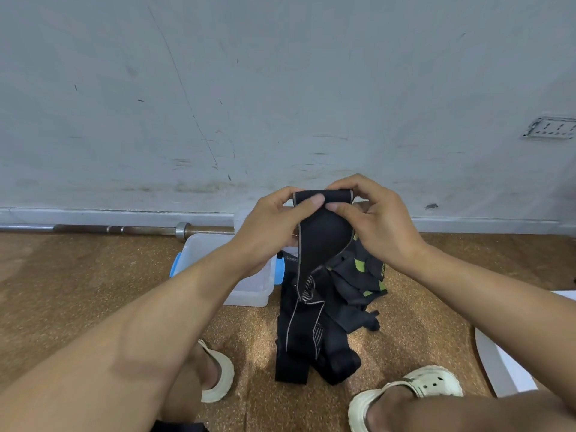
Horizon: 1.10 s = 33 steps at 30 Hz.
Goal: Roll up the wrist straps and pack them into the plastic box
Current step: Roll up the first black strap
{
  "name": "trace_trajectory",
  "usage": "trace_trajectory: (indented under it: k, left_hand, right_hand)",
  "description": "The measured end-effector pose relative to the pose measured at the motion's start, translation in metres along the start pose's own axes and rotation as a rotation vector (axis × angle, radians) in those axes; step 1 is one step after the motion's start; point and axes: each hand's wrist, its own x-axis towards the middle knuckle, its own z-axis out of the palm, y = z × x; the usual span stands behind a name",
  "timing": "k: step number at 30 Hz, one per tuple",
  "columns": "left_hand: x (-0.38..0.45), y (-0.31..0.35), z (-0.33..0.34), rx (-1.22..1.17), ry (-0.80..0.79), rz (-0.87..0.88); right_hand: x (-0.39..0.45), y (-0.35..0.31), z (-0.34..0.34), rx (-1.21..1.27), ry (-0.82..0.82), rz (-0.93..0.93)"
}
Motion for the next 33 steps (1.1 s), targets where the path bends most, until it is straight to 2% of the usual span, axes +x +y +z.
trace_trajectory:
  k: [5,12,15,24,33]
  left_hand:
    - [0.001,0.001,-0.003,-0.086,0.012,-0.036]
    - [0.000,0.001,-0.008,-0.078,0.015,0.032]
    - [-0.001,0.000,-0.010,-0.028,0.000,0.067]
    - [-0.001,0.001,-0.008,-0.056,-0.011,-0.003]
    - [0.001,-0.001,-0.008,-0.081,0.037,-0.017]
  right_hand:
    - [-0.002,-0.001,-0.001,0.004,-0.048,0.045]
    - [0.001,-0.009,-0.001,0.284,-0.083,0.268]
    - [0.001,-0.011,0.000,0.396,-0.164,0.371]
    - [0.001,-0.003,0.002,0.318,-0.028,0.235]
    - [0.000,0.001,0.001,0.281,-0.082,0.229]
